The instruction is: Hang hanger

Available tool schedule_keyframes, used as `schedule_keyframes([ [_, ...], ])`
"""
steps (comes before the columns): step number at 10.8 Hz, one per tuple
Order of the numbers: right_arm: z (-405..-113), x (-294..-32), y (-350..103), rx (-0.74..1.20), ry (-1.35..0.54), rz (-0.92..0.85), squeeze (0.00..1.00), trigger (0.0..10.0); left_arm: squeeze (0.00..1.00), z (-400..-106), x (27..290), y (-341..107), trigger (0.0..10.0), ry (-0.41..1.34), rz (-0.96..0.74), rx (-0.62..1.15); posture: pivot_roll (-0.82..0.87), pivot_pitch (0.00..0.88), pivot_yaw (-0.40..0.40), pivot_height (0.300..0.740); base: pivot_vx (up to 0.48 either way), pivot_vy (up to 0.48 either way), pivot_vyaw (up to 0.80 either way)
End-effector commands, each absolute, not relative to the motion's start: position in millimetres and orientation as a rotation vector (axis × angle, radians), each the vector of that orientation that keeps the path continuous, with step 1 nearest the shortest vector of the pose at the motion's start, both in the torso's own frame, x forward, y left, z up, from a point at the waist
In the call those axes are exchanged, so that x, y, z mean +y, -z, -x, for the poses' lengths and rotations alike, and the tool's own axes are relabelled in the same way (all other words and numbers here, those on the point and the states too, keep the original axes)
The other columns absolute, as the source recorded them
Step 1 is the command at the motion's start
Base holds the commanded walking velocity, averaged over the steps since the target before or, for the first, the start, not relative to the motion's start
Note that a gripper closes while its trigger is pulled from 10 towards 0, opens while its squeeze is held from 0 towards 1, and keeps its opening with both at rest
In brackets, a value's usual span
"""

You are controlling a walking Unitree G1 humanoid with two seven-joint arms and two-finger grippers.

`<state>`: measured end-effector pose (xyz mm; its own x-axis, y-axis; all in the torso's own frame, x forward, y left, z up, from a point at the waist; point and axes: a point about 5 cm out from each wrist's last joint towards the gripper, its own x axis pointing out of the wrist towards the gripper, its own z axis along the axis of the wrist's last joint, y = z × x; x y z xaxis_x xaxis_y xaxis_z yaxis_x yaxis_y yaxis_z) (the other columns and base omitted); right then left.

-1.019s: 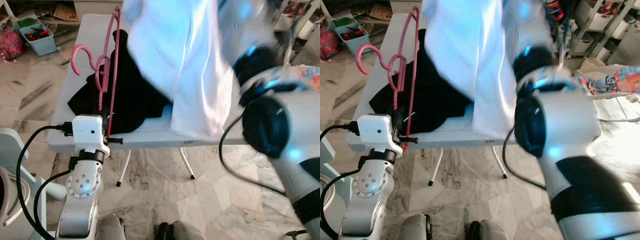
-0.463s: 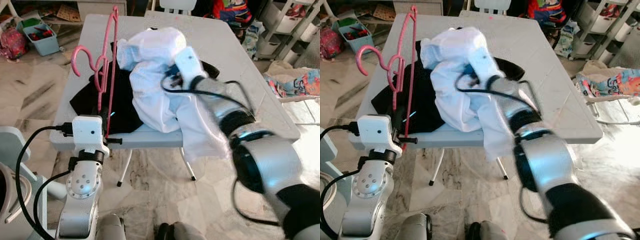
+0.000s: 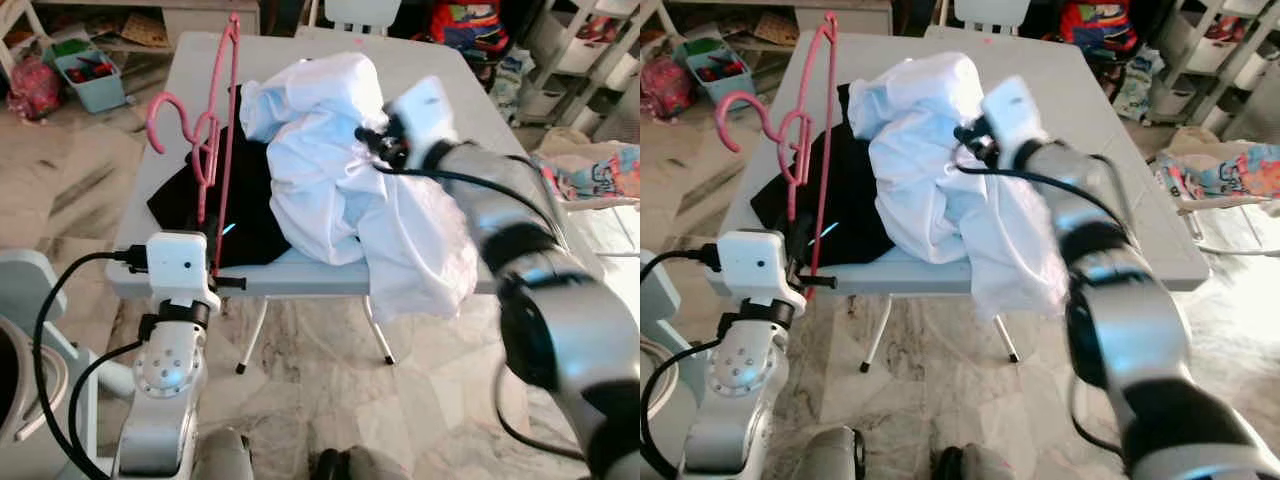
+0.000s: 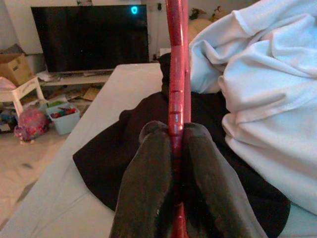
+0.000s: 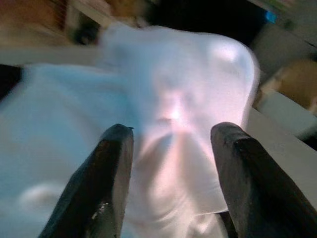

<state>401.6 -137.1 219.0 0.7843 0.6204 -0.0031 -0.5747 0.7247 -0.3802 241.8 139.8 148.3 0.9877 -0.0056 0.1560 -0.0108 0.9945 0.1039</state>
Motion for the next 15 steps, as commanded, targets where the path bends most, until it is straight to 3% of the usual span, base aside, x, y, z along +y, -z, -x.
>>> schedule_keyframes([
  [1,-392,-150,-215,-0.140,-0.727,0.342,1.00,10.0,0.00,-242,137,-147,10.0,0.017,-0.104,-0.145,0.11,0.056,-0.097,0.740,0.000,0.000,0.00],
  [4,-337,-183,-181,0.017,-0.951,0.376,1.00,10.0,0.00,-240,134,-142,10.0,0.039,-0.091,-0.127,0.07,0.058,-0.090,0.740,0.000,0.000,0.00],
  [5,-327,-202,-177,0.074,-0.871,0.472,1.00,10.0,0.00,-242,131,-141,10.0,0.054,-0.085,-0.127,0.05,0.049,-0.085,0.740,0.000,0.000,0.00],
  [7,-317,-212,-181,0.125,-0.813,0.571,1.00,10.0,0.00,-246,129,-142,10.0,0.066,-0.081,-0.135,0.04,0.043,-0.079,0.740,0.000,0.000,0.00],
  [10,-301,-217,-147,0.335,-0.731,0.521,1.00,10.0,0.00,-245,126,-140,10.0,0.082,-0.079,-0.130,0.04,0.044,-0.072,0.740,0.000,0.000,0.00],
  [11,-301,-210,-135,0.368,-0.655,0.437,0.16,10.0,0.00,-246,126,-141,10.0,0.083,-0.077,-0.132,0.04,0.044,-0.074,0.740,0.000,0.000,0.00],
  [12,-304,-201,-120,0.393,-0.540,0.346,0.00,10.0,0.00,-245,127,-141,10.0,0.081,-0.078,-0.131,0.05,0.048,-0.077,0.740,0.000,0.000,0.00],
  [13,-307,-197,-113,0.400,-0.453,0.300,0.00,10.0,0.00,-244,127,-141,10.0,0.079,-0.079,-0.129,0.05,0.048,-0.077,0.740,0.000,0.000,0.00],
  [14,-308,-191,-104,0.396,-0.367,0.232,0.00,0.0,0.00,-244,128,-141,10.0,0.079,-0.080,-0.128,0.06,0.050,-0.077,0.740,0.000,0.000,0.00],
  [15,-310,-180,-99,0.398,-0.320,0.191,0.00,0.0,0.00,-245,128,-141,10.0,0.079,-0.081,-0.128,0.06,0.053,-0.078,0.740,0.000,0.000,0.00],
])
